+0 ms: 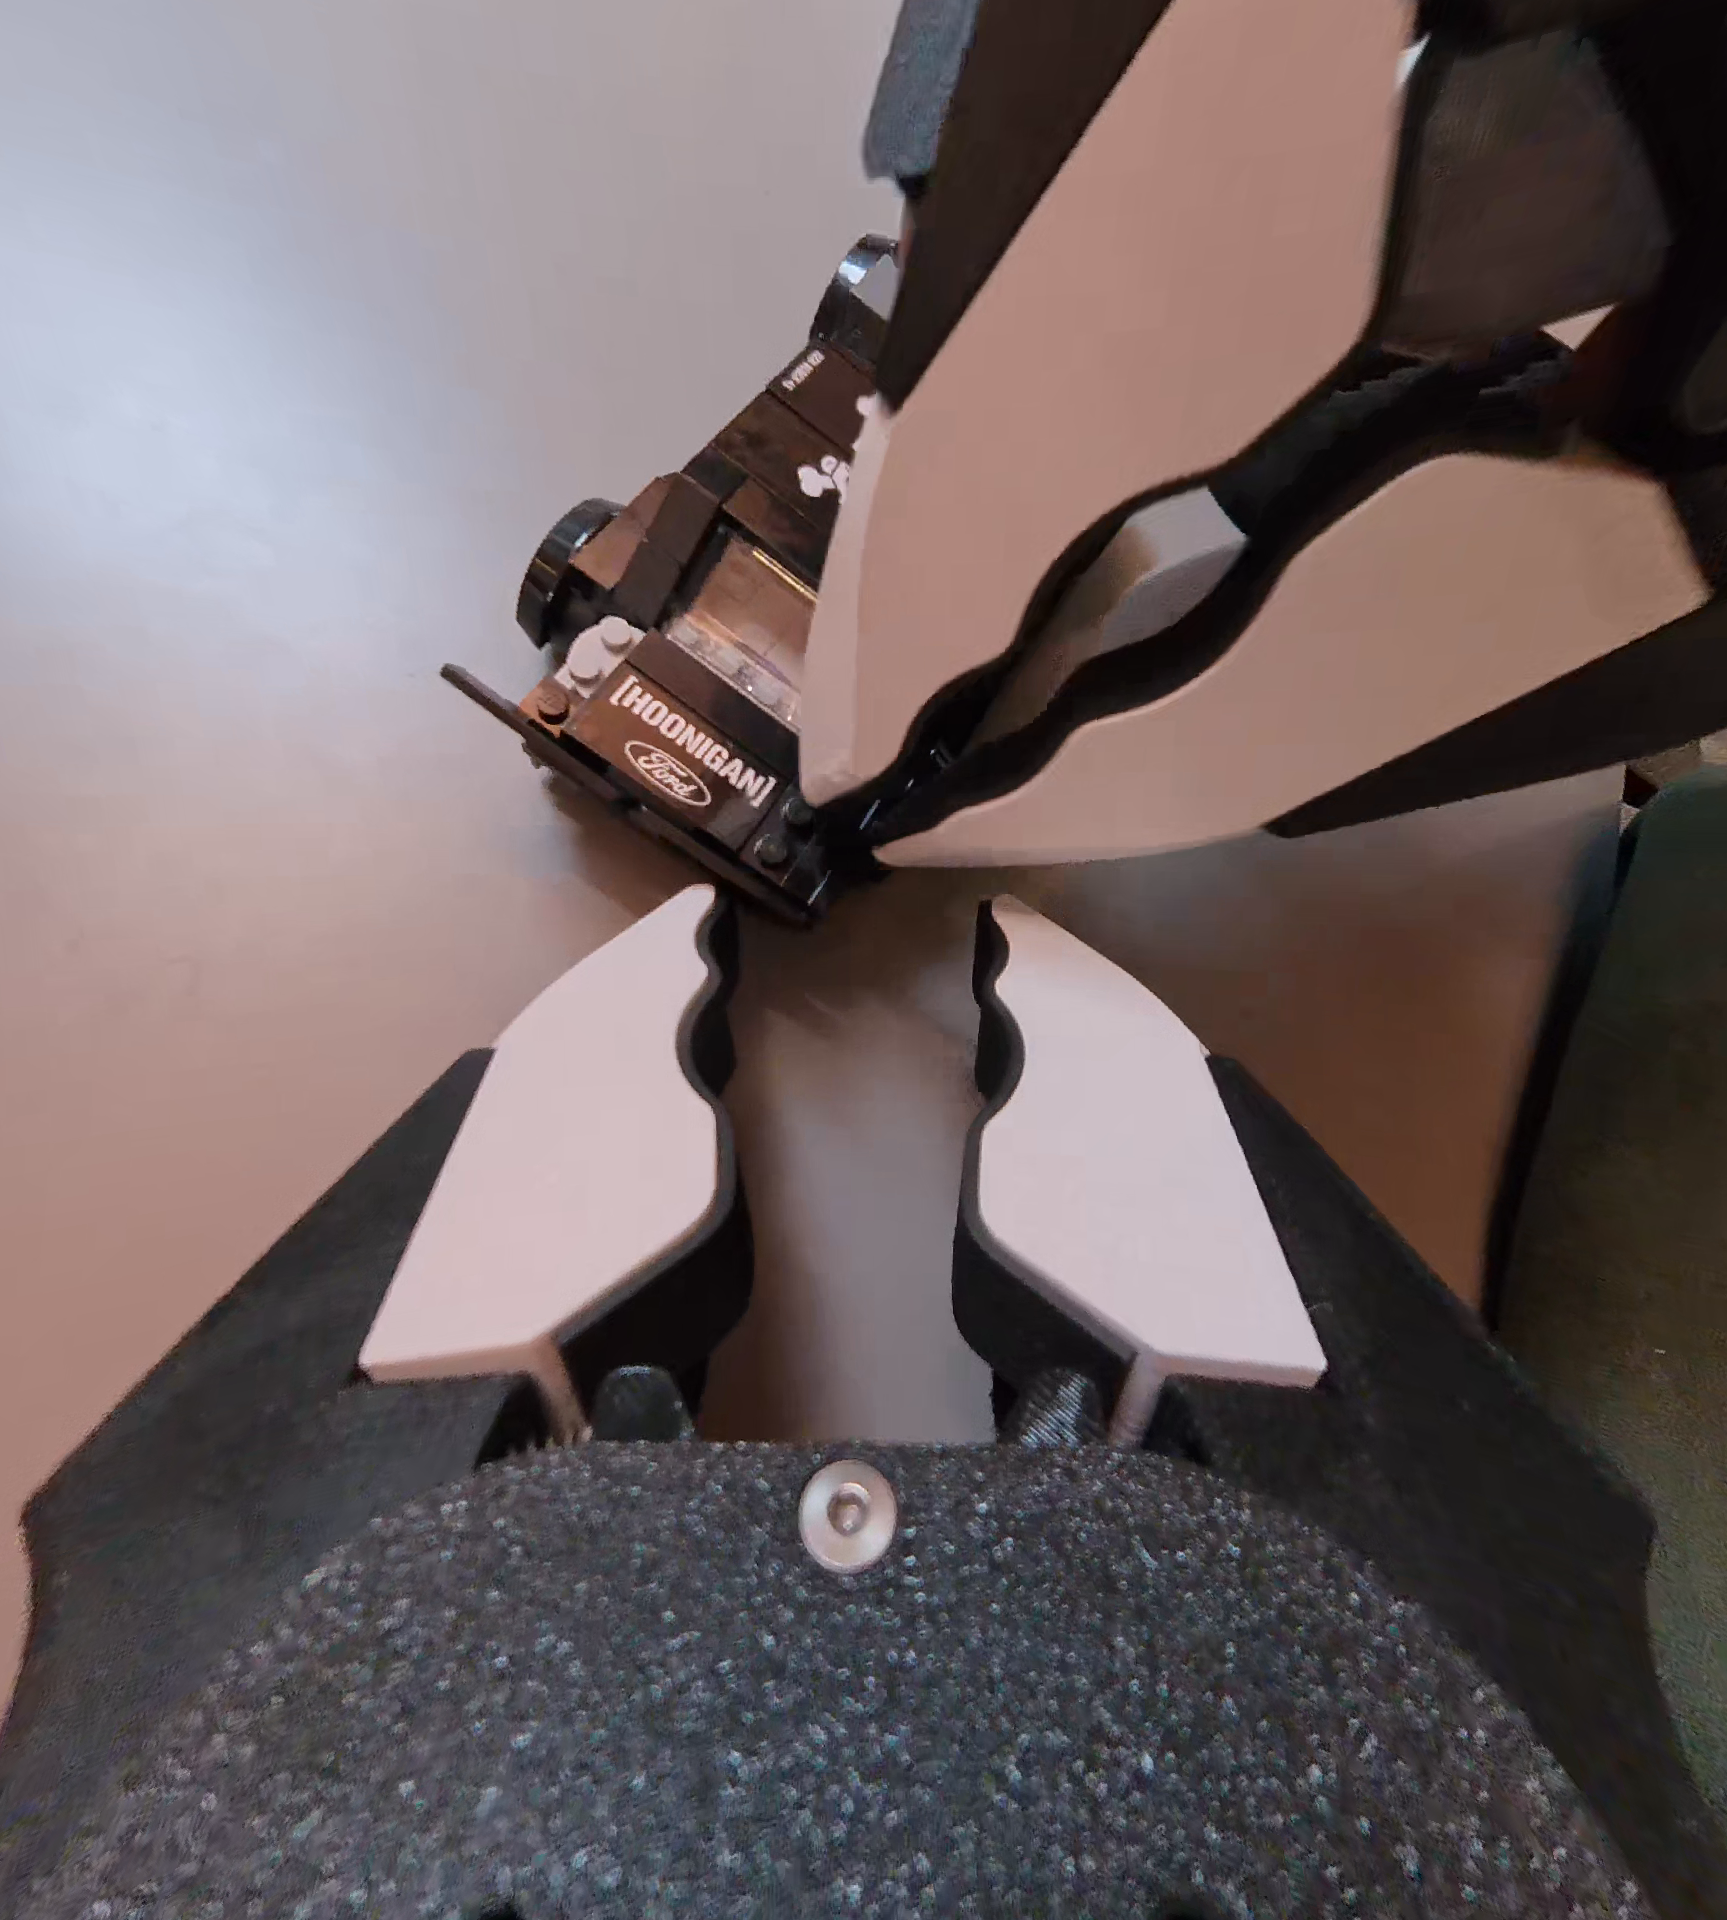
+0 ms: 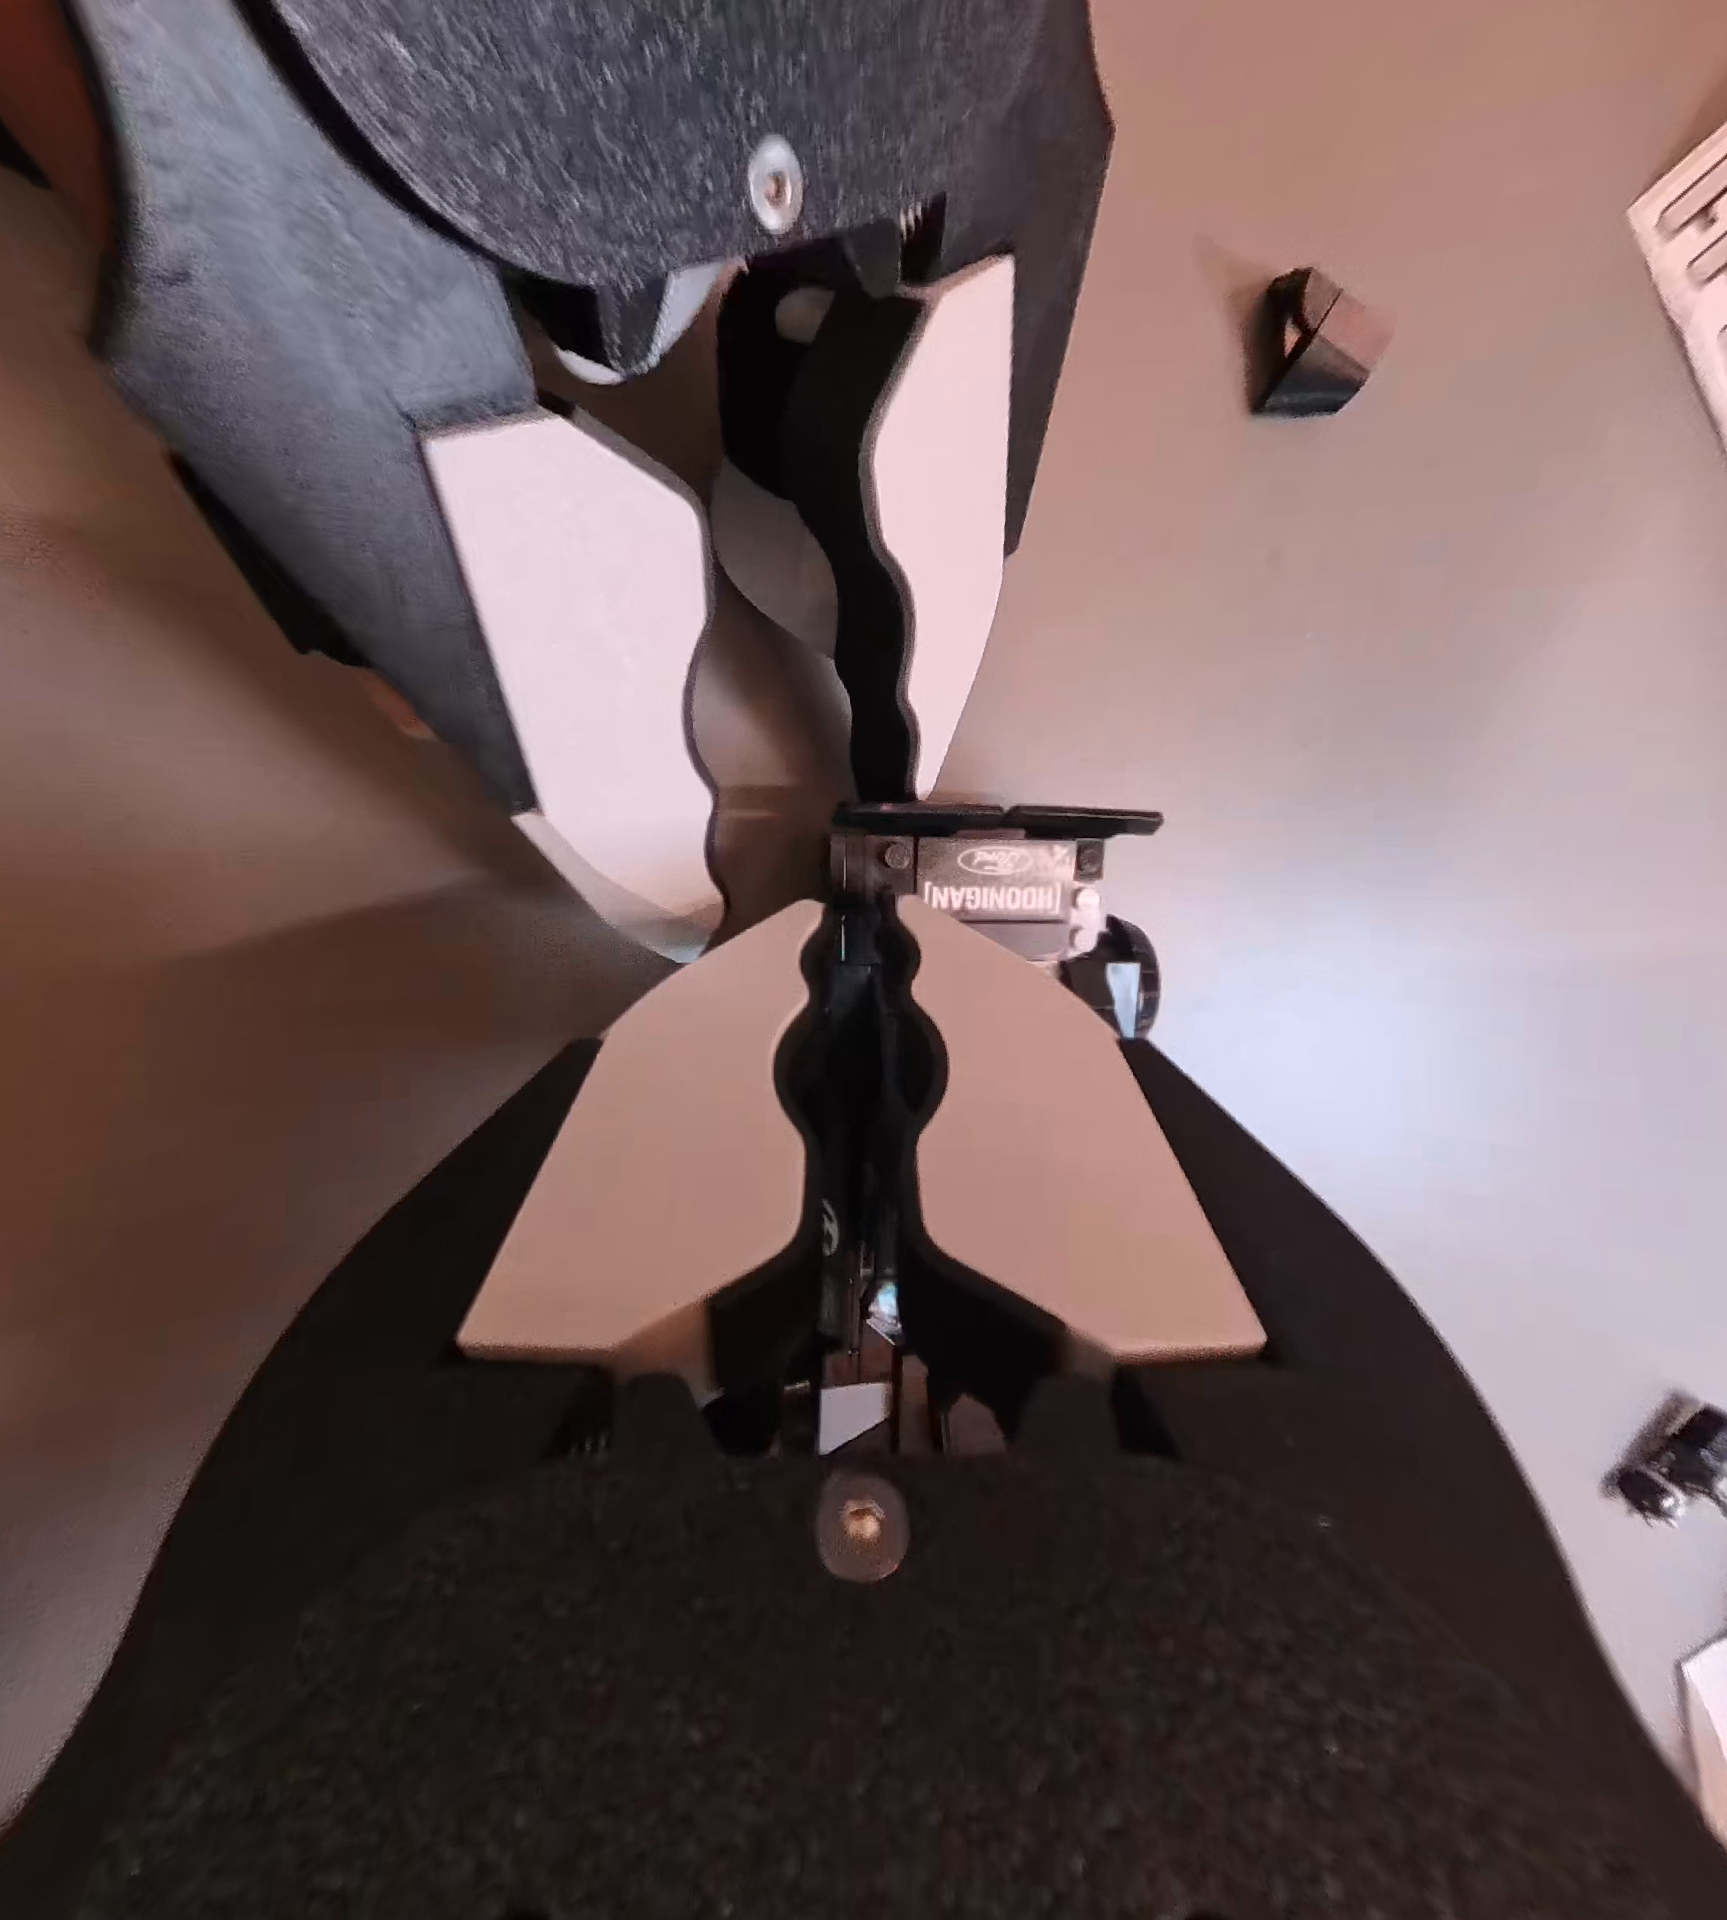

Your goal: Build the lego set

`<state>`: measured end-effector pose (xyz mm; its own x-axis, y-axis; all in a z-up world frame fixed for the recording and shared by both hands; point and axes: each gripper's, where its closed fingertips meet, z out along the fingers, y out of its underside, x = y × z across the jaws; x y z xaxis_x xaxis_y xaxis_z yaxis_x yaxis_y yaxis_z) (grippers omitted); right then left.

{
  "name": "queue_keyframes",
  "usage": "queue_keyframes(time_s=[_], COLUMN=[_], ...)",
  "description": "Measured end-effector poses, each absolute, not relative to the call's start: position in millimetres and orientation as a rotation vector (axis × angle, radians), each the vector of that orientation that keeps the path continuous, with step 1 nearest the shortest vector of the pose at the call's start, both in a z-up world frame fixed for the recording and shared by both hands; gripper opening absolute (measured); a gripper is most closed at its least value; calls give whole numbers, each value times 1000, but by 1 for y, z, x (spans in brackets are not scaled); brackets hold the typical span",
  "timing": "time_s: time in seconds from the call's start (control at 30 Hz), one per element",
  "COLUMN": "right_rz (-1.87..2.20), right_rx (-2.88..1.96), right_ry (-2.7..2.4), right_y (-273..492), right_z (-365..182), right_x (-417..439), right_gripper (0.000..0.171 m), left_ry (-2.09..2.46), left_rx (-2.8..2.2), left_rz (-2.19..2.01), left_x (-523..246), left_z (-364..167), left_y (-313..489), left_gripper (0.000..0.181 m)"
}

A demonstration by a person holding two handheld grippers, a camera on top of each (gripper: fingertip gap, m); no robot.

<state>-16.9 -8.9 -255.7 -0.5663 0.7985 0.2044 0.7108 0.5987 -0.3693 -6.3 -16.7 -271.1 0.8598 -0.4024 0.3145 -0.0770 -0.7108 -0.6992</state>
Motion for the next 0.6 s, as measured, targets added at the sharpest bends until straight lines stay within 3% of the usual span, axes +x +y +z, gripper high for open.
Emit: queue_keyframes(time_s=[0.43,0.6], right_rz=[323,385], right_rx=[-1372,-1356], right_ry=[-2504,-2465], right_y=[-2,1], right_z=[-259,-248], right_x=[-15,-11], right_gripper=[4,14], left_ry=[344,340], left_rx=[-2300,-2303], left_rz=[-620,-625], left_x=[-2,-2], left_z=[-269,-270], left_y=[-17,-17], left_gripper=[44,44])
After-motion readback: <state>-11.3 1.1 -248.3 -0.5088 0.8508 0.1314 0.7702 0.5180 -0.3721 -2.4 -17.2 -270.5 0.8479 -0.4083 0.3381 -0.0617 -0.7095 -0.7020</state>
